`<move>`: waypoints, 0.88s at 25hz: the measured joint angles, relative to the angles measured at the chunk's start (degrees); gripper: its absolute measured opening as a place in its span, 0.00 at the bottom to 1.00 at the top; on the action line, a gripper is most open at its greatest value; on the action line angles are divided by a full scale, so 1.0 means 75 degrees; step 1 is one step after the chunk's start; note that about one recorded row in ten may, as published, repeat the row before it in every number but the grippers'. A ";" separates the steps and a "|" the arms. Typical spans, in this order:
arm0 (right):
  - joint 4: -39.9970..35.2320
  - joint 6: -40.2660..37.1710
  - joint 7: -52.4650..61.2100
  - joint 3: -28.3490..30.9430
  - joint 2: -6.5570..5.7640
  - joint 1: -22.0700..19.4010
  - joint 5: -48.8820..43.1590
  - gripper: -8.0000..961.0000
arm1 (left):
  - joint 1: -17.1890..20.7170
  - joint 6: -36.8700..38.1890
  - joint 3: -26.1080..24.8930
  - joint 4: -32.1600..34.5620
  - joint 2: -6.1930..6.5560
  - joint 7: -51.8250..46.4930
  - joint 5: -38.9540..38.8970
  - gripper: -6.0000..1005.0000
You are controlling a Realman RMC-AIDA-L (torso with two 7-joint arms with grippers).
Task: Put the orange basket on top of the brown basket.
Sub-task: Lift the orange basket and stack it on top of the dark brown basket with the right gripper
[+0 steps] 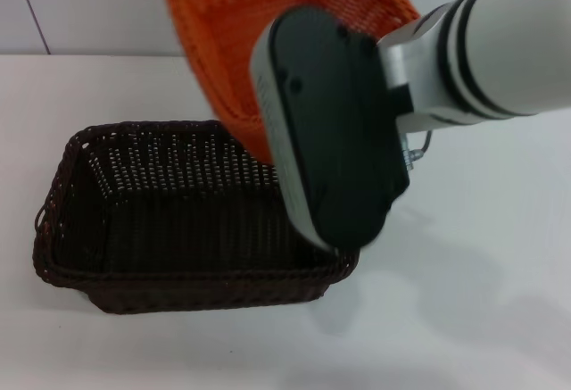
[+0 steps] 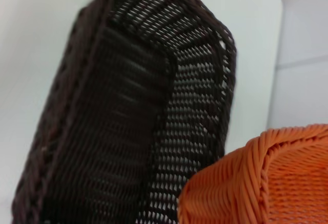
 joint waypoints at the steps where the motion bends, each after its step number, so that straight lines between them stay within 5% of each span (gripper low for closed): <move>1: 0.0001 0.0037 -0.0176 -0.0087 0.0001 -0.0015 0.0009 0.17 | 0.0005 0.0001 0.0000 0.0000 -0.0003 -0.0001 0.0000 0.77; 22: -0.0916 0.1472 -0.5079 -0.0840 -0.0029 -0.2402 0.1090 0.18 | 0.0165 -0.0120 0.0036 0.0018 -0.0033 -0.0425 -0.0024 0.77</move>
